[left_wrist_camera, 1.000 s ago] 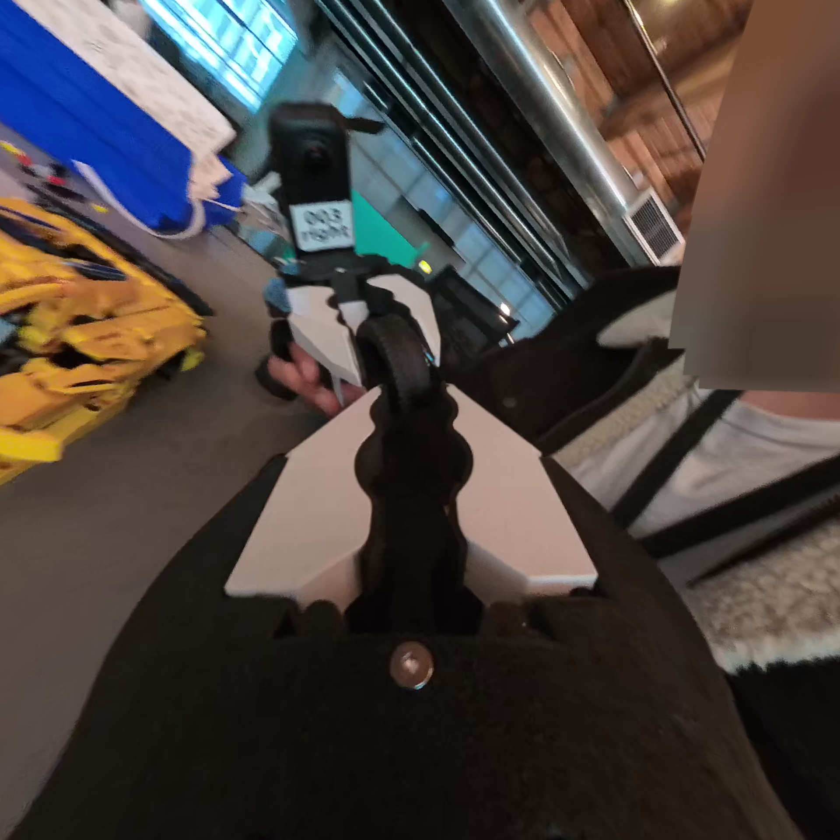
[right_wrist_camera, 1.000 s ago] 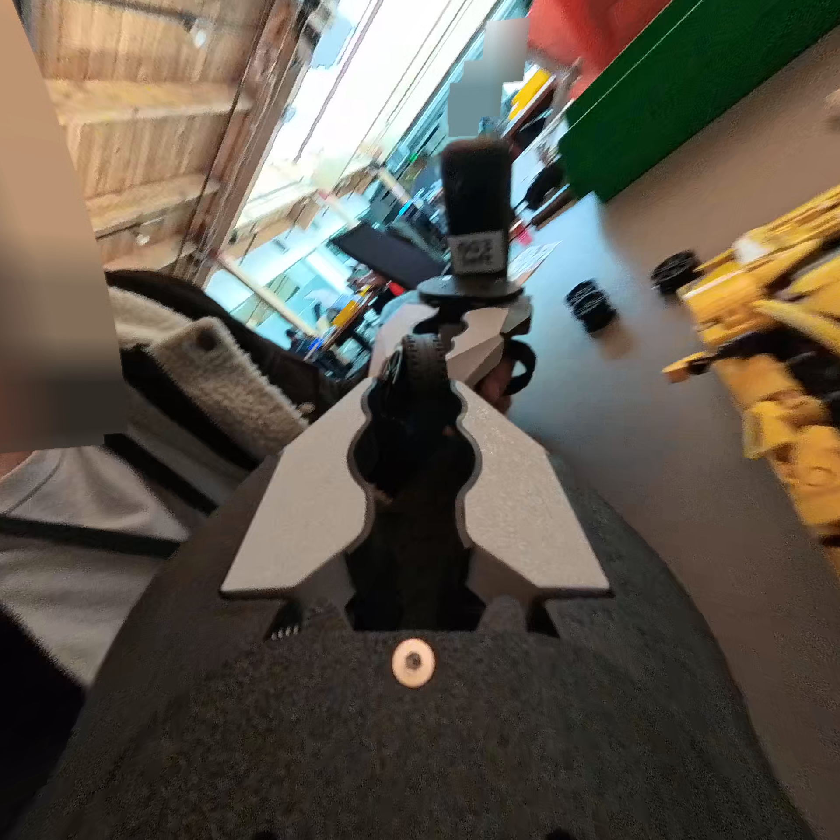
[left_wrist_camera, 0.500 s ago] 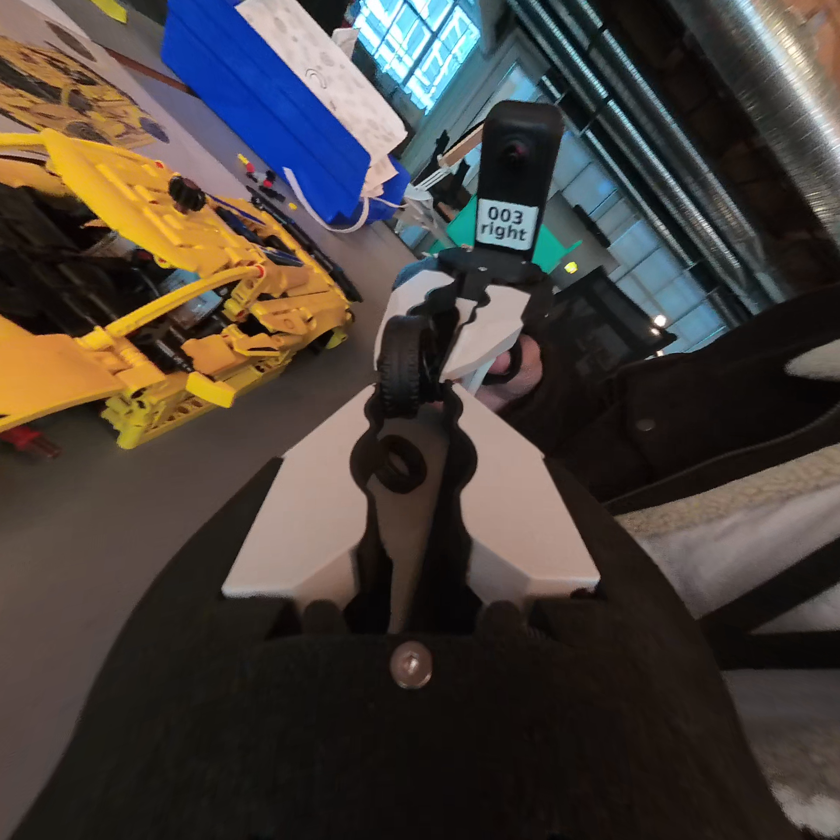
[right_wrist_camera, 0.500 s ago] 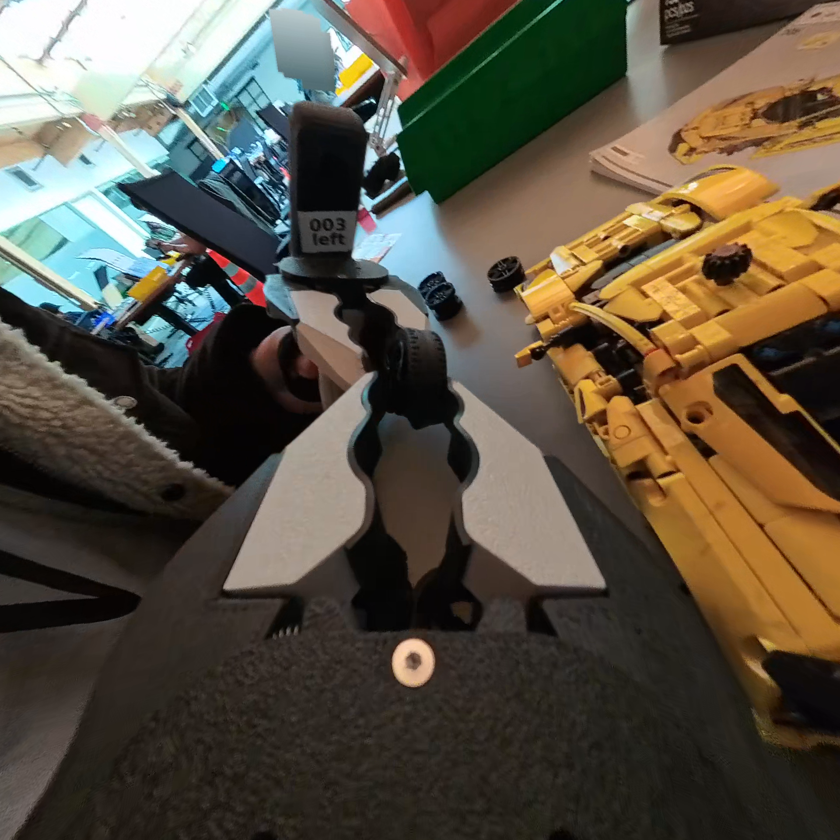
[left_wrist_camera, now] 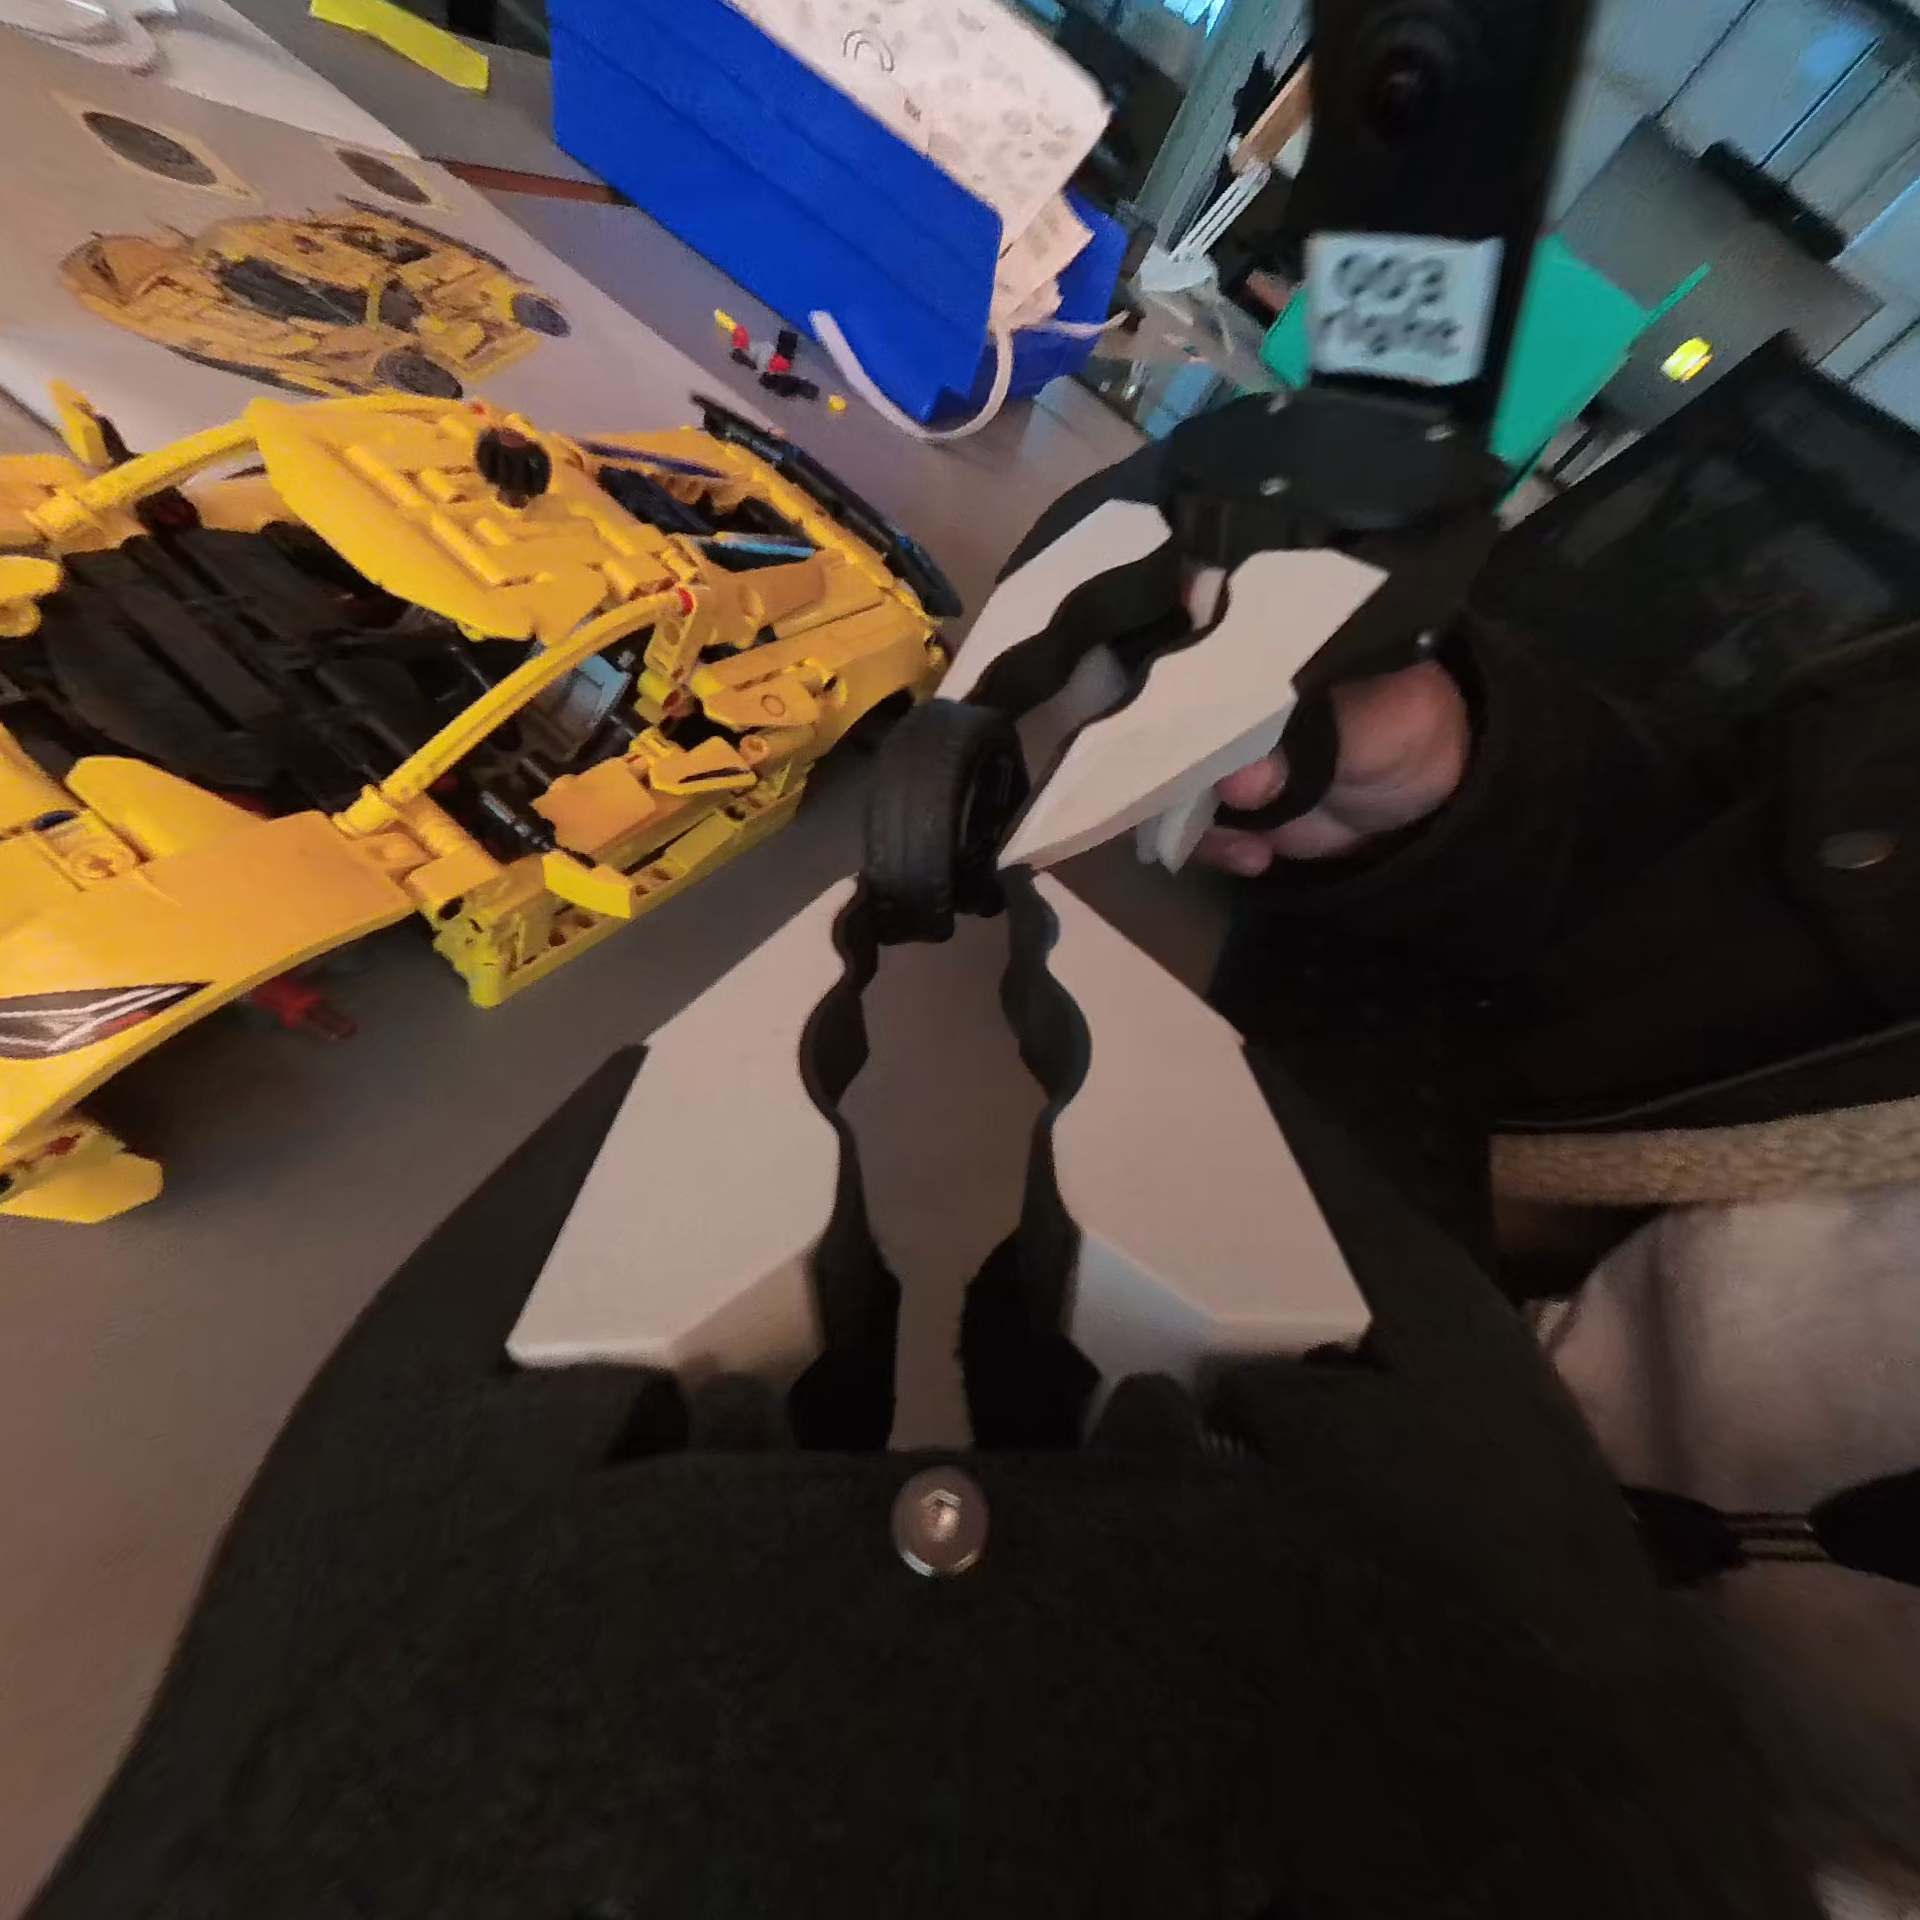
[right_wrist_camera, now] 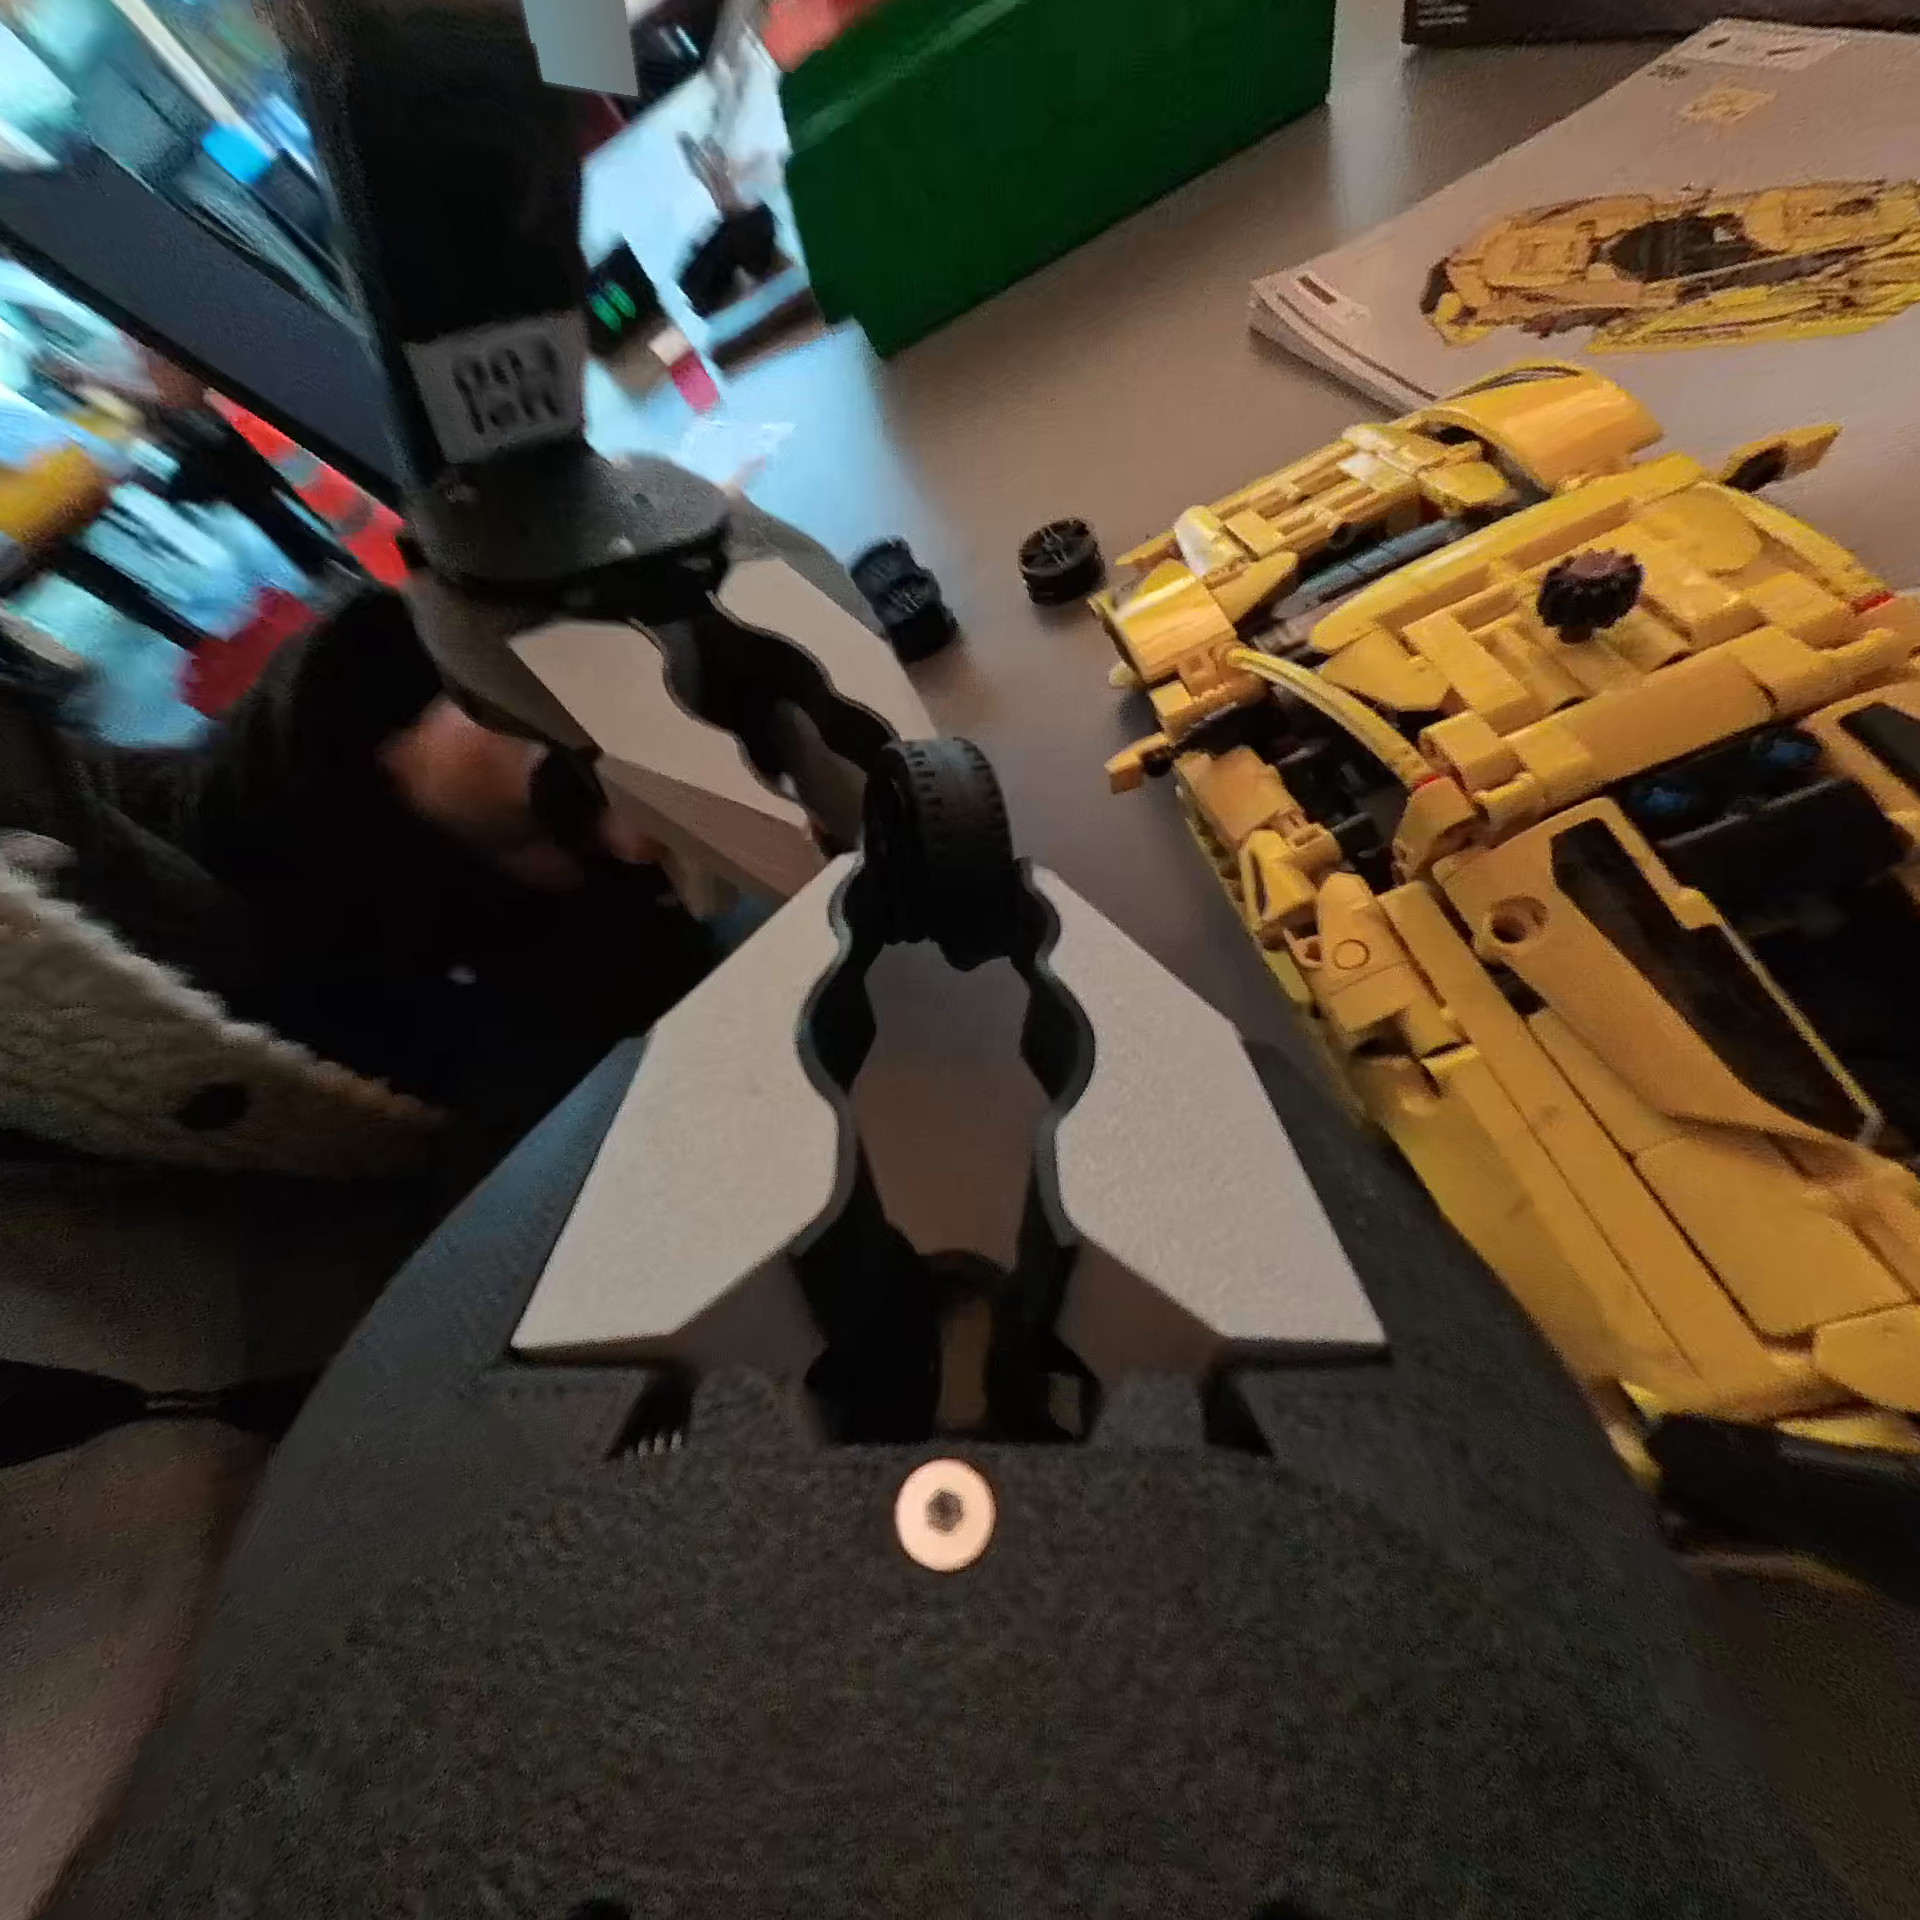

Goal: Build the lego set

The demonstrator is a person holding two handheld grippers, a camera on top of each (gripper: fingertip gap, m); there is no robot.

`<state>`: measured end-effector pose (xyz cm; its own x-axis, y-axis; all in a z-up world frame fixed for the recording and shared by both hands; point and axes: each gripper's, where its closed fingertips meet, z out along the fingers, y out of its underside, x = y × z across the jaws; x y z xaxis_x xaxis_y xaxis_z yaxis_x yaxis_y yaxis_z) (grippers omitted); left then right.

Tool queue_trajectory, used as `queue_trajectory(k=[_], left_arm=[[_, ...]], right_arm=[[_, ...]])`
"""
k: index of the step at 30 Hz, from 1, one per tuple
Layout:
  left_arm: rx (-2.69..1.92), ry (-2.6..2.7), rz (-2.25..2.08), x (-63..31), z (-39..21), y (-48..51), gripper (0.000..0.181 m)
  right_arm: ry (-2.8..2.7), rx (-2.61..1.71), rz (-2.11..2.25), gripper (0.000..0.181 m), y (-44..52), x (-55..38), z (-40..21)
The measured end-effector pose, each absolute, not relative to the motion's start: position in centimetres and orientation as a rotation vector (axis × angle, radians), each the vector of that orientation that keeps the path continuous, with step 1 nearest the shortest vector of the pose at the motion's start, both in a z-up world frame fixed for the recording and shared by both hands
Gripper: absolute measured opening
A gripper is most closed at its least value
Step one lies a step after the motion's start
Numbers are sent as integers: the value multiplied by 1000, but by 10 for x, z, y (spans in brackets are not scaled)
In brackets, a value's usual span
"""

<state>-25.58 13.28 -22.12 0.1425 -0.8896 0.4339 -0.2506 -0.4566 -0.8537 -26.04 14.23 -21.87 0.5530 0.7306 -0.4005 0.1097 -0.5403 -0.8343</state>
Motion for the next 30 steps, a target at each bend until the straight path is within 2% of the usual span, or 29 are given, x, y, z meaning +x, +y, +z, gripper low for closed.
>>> queue_trajectory(k=[5,10,17,26,30], left_arm=[[-1619,962,-1781,-260,-181,120,22],[-1562,766,-1956,-271,-166,133,22],[-1577,858,-1847,-264,-174,126,22],[-1648,947,-1504,-260,-191,135,19],[-1641,932,-1540,-260,-189,135,15]], right_arm=[[-544,-1805,1495,24,129,-267,-183],[-542,-1762,1542,29,129,-264,-179],[-546,-1794,1601,26,127,-270,-183],[-494,-1912,1448,17,136,-262,-198],[-531,-1884,1393,13,138,-263,-195]])
